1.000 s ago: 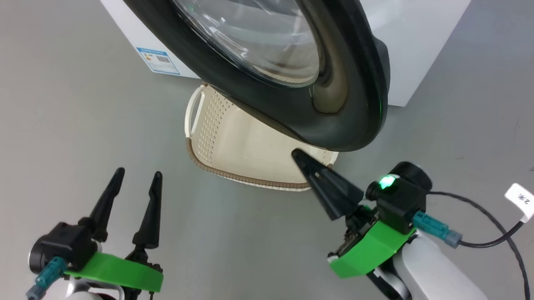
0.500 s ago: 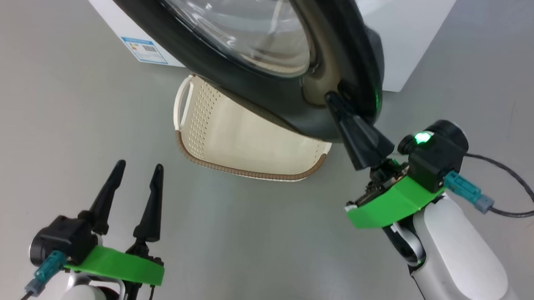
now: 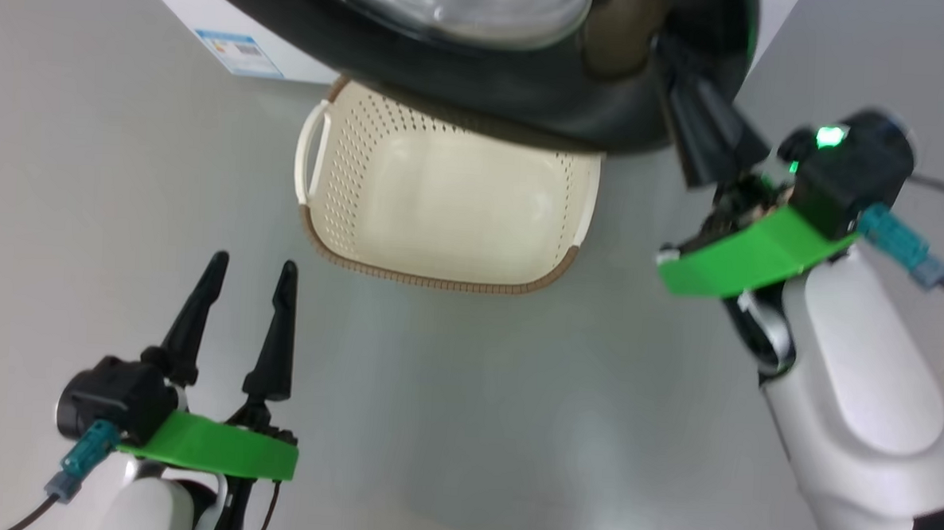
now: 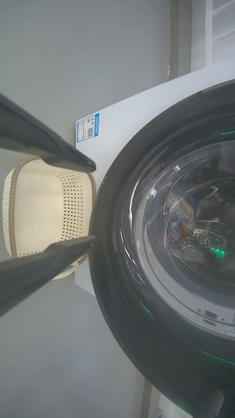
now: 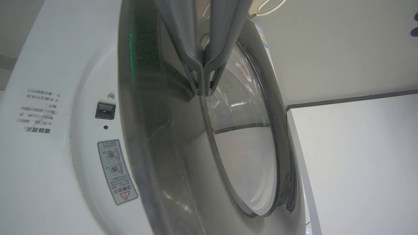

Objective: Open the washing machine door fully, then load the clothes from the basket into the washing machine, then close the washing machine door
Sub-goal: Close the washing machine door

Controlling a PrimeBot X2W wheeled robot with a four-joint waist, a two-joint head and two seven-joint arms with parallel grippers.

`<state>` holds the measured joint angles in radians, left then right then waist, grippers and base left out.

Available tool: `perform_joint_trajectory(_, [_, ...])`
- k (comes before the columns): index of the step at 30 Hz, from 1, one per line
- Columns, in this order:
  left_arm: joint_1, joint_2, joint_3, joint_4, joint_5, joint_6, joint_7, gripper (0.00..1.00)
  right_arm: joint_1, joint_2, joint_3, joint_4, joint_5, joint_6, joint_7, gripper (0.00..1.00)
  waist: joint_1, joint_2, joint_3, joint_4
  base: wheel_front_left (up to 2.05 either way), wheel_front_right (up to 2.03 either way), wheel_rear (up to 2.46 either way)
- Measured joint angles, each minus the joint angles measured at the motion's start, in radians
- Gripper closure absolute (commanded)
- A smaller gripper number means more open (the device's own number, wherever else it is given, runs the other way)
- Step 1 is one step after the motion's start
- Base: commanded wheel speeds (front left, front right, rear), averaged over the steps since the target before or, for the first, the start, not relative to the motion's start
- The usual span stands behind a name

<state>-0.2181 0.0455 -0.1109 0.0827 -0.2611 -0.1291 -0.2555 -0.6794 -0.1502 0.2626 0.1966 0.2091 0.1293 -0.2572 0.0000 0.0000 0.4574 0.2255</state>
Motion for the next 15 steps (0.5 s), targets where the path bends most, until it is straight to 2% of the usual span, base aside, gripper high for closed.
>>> perform_joint_trajectory(15, [-0.088,0.003,-0.044,-0.028,-0.017,0.000,0.000,0.00,-0.314,0.029,-0.089,0.096,-0.112,0.000,-0.001,1.00,0.0000,0.0000,0.150,-0.005,0.00,0.00,0.00])
